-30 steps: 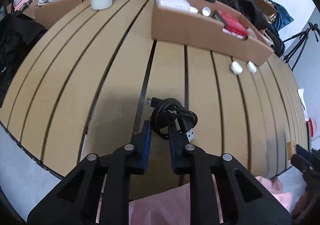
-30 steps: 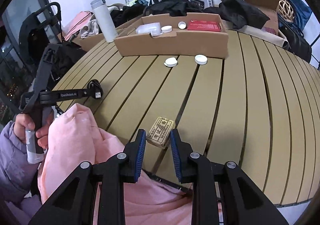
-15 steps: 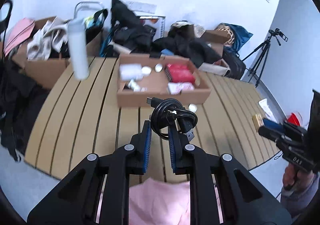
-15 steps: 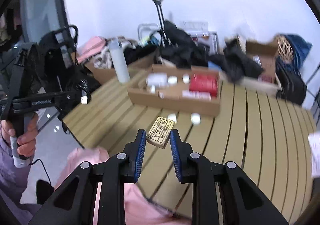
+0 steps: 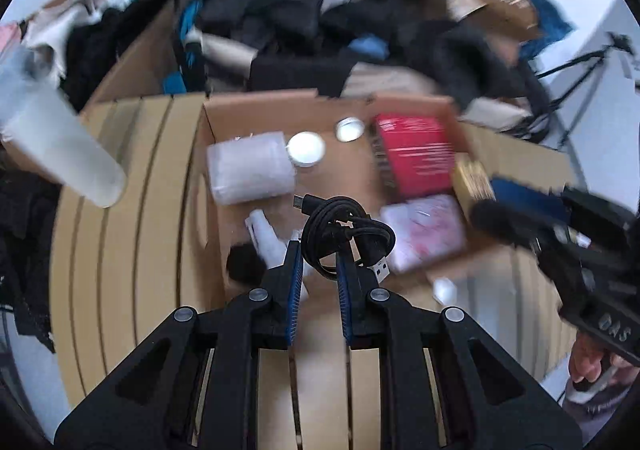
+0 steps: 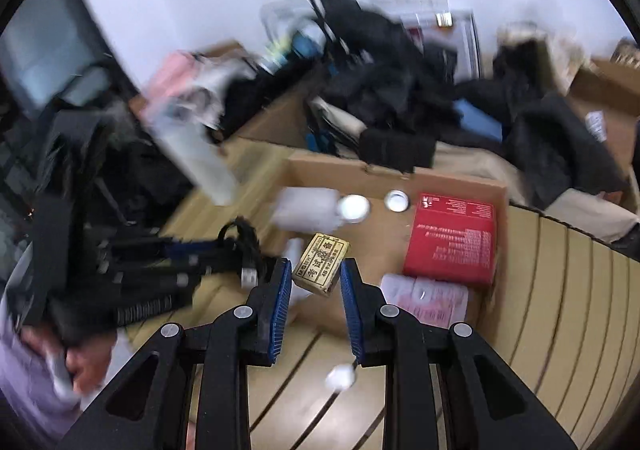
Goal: Organize objects
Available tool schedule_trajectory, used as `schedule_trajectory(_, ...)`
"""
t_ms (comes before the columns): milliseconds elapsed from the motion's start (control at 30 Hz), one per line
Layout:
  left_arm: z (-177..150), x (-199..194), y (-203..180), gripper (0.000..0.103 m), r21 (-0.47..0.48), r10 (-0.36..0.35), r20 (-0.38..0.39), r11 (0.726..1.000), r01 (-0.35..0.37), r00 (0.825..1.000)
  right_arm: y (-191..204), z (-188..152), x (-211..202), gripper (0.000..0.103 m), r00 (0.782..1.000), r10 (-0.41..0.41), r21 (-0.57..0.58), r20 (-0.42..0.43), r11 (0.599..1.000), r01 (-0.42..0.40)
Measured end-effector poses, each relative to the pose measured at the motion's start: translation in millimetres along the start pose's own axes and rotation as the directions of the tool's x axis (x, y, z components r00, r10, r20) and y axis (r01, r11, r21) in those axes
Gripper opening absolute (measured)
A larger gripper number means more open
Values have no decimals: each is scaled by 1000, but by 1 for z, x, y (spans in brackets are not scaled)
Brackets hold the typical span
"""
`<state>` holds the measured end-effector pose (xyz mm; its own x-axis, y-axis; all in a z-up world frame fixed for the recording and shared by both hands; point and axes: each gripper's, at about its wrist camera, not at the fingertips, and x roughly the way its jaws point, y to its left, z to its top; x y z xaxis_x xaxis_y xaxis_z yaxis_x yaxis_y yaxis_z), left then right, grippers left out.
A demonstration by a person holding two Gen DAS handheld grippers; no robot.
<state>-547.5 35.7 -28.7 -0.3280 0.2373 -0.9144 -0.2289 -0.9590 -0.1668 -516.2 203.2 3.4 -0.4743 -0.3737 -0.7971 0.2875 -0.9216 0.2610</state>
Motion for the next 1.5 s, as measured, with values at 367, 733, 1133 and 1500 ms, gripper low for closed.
schedule_trajectory(367, 28, 91, 20, 44, -76, -11, -108, 997, 3, 994, -52, 34, 151, 39, 973, -141, 43, -183, 987, 152)
schedule_trajectory(733, 18, -8, 31, 94, -62, 129, -35, 989, -131, 991, -23, 45, 71, 71, 981, -165, -16, -104, 986, 165)
schedule_trajectory(1133, -66, -163, 12, 103, -94, 257, 85, 964, -249, 963, 13, -14, -117, 71, 971, -240, -60, -5, 969, 239)
schedule_trajectory(1500, -298, -225, -37, 103, -45, 281, 421, 956, -289, 862, 79, -236, -225, 79, 955, -165, -103, 247, 975, 195)
